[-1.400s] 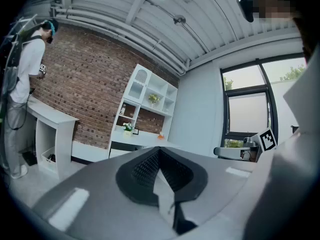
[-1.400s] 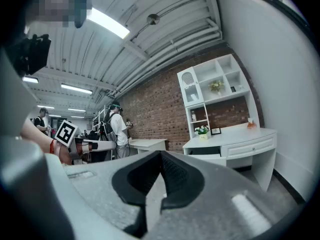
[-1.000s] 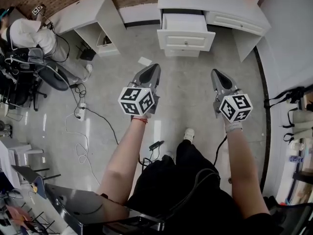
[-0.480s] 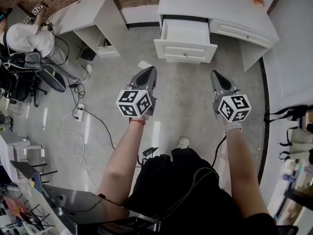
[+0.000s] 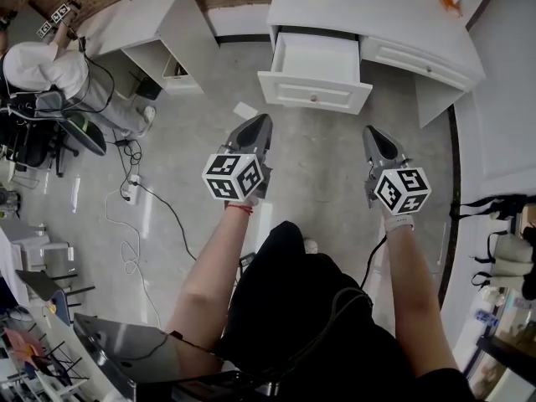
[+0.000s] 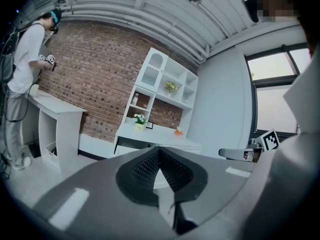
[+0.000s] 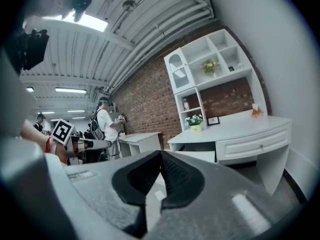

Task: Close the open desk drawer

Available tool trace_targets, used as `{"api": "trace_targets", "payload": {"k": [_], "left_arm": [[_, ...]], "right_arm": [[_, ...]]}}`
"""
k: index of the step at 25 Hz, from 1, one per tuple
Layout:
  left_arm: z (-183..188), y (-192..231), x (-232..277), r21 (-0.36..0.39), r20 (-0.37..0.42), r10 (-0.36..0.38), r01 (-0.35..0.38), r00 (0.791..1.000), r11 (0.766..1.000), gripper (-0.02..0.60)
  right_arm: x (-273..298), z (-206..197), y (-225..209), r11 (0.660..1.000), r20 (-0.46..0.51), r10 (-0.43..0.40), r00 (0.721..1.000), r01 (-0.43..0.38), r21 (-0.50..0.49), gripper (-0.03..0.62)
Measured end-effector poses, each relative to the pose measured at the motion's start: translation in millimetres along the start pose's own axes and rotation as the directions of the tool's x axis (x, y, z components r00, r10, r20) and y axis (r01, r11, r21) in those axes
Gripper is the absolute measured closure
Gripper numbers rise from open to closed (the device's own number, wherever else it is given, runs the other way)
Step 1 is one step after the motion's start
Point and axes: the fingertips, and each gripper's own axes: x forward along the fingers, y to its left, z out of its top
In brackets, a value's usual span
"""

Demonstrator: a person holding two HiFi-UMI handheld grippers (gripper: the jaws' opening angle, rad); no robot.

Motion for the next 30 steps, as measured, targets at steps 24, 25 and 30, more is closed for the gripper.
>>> {"api": "trace_targets", "payload": {"k": [24,25,30], "left_arm": [[6,71,128,-0.015,-0.086,-0.040,0.039,0.995,0.999,0.583],[4,73,132,-0.015,-0.093,-0.048,0.047,0.994,0.999,0.583],[-12,81,147,-0.008,-0.142,-0.091,0.091,0.986,0.996,0.583]], "right_arm": [[118,-12,-64,0.994,-0.073,-0.066,0.995,0.072,0.088,0.594],[122,-14,-65,0.993,-0.080,-0.069,0.994,0.076,0.088,0.594],[141,-27,-63,0.991,-0.107,-0.078,0.991,0.089,0.101,0.594]]}}
